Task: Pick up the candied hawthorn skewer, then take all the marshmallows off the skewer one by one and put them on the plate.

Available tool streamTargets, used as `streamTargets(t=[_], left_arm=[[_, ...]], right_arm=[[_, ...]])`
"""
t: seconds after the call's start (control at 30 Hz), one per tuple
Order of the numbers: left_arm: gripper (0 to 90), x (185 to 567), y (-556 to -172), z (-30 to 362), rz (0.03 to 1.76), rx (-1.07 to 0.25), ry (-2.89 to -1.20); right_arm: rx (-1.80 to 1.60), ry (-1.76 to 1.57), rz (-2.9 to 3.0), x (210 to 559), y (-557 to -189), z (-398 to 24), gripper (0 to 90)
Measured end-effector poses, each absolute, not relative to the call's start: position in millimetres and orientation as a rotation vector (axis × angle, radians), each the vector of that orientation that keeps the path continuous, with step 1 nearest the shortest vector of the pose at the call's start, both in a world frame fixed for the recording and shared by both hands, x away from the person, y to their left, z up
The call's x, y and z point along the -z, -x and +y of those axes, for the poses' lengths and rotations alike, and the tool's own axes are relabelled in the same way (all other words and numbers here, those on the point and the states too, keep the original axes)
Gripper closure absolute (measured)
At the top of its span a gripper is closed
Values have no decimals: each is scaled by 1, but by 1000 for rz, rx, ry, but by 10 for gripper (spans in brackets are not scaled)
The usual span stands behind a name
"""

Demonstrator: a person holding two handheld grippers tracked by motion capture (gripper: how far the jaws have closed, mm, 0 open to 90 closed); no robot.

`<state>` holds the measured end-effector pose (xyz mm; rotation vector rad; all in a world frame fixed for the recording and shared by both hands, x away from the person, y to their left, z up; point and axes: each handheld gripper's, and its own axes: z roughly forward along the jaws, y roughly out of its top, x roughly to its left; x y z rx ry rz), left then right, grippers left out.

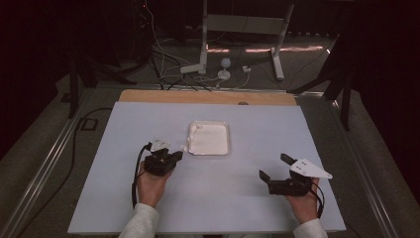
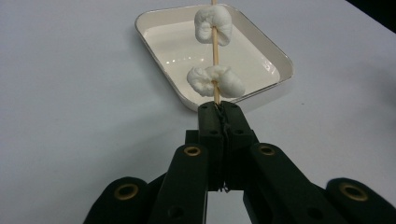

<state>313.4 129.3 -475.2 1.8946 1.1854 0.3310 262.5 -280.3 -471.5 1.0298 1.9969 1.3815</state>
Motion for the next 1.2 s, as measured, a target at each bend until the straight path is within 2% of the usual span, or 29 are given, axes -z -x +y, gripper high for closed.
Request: streamTargets(t=[0.93,1.1,1.2], left_arm=[[897,469,-286,131,1058,-349,-1858],[898,469,-284,130,1051,-354,-1860],[897,470,-284,128,1045,-358,-1868]], right_arm=[[-1500,-958,2098,424,-345,-194,7],[-1477,-954,2141,421,-355,-176,49],[-1428,-934,2190,426,-362,-158,170]])
